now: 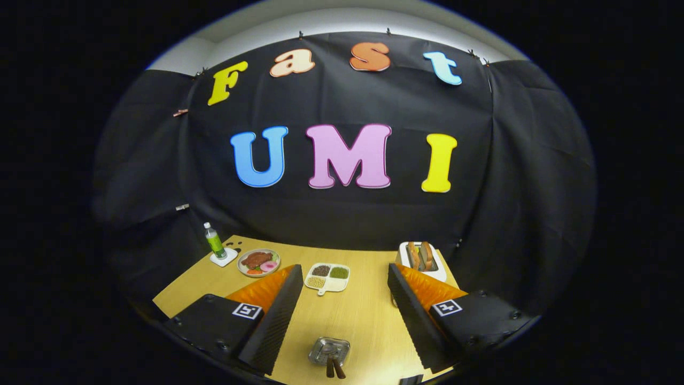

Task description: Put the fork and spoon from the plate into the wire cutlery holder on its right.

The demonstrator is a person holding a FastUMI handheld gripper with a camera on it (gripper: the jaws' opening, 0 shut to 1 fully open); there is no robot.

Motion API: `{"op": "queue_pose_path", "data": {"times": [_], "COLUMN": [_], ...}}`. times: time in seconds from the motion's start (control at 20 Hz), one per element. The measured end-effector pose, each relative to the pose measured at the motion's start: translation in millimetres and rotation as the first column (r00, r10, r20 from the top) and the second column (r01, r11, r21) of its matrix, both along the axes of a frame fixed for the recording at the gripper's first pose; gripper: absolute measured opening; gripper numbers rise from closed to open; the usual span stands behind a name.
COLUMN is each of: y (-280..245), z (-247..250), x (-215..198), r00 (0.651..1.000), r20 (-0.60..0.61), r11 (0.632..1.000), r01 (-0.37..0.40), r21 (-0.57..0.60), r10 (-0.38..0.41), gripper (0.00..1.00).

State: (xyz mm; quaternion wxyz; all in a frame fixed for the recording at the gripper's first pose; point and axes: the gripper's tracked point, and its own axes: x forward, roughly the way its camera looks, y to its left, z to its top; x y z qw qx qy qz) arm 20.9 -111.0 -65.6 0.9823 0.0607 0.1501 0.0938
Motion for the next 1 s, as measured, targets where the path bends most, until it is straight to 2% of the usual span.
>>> {"op": "queue_pose_path", "data": {"times": [0.2, 0.4, 1.0], "y": [-6.9, -13.8, -2.7], "z": [34.1, 38.1, 28.8], "x": [-8.6, -14.5, -9.5], "r00": [0.992, 0.982, 0.956], "r20": [0.118, 0.179, 0.224], "r11": [1.0, 0.998, 0.982], "r01": [-0.03, -0.058, -0.191], "r21": [-0.003, -0.009, -0.016], "r10": [0.03, 0.058, 0.189], "gripper": [0.99, 0.98, 0.98]}}
